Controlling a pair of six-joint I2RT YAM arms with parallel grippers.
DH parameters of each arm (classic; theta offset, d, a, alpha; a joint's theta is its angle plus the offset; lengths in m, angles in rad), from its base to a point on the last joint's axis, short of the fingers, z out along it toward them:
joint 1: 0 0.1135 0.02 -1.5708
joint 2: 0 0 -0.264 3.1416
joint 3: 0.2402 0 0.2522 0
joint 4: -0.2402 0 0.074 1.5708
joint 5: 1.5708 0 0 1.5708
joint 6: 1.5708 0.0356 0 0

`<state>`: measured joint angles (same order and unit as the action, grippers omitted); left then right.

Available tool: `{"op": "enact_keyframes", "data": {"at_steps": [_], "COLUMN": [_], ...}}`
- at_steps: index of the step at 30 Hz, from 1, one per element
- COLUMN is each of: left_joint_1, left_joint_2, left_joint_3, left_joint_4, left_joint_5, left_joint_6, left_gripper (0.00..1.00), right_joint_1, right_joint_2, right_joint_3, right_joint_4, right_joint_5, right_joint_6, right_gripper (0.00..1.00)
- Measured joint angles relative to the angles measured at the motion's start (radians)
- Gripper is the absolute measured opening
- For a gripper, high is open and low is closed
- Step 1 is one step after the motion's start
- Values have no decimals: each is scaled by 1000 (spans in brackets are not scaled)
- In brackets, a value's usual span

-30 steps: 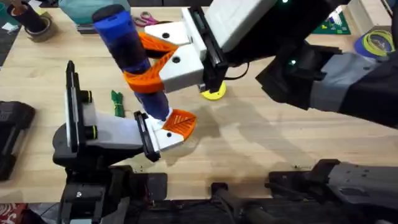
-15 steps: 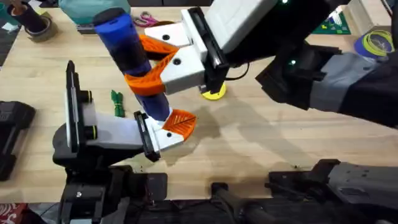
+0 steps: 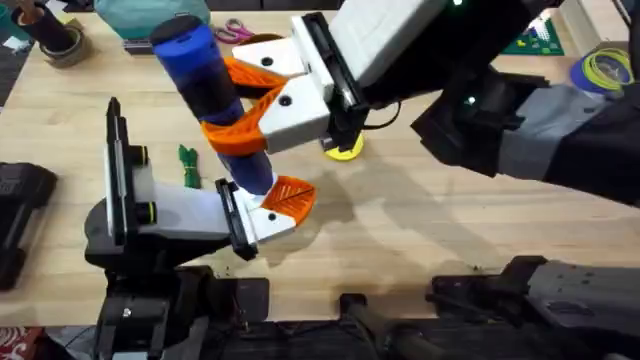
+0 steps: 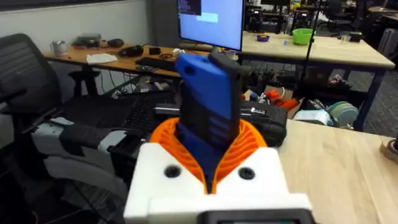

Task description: Pick up the gripper from the table and insert it into the empty holder that is missing its gripper. Then pick up a screw, insert it into the mounting hole, and use the screwdriver to tighten it. Finally, clean up the table by picking up the vegetable and placing it into the bucket.

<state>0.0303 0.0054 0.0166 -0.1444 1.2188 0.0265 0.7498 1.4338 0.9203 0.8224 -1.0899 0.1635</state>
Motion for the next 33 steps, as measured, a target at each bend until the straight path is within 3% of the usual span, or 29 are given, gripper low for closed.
{"op": "enact_keyframes", "data": {"at_steps": [15, 21, 24, 26, 30, 33], "left_joint_1": [0, 0, 0, 0, 0, 0], "left_joint_2": [0, 0, 0, 0, 0, 0], "left_joint_3": [0, 0, 0, 0, 0, 0], "left_joint_4": [0, 0, 0, 0, 0, 0], "left_joint_5": [0, 0, 0, 0, 0, 0], "left_joint_6": [0, 0, 0, 0, 0, 0], "left_gripper": [3, 3, 3, 3, 3, 3], "right_joint_1": [2, -1, -11, -24, -69, -103], "right_joint_2": [0, 0, 0, 0, 0, 0], "right_joint_3": [2, 126, 222, 294, 463, 583], "right_joint_4": [44, -75, -240, -444, -939, -1186], "right_joint_5": [2, 2, 6, 37, 192, 334], "right_joint_6": [34, 46, 15, -29, -203, -362], "right_gripper": [23, 23, 23, 23, 23, 23]}}
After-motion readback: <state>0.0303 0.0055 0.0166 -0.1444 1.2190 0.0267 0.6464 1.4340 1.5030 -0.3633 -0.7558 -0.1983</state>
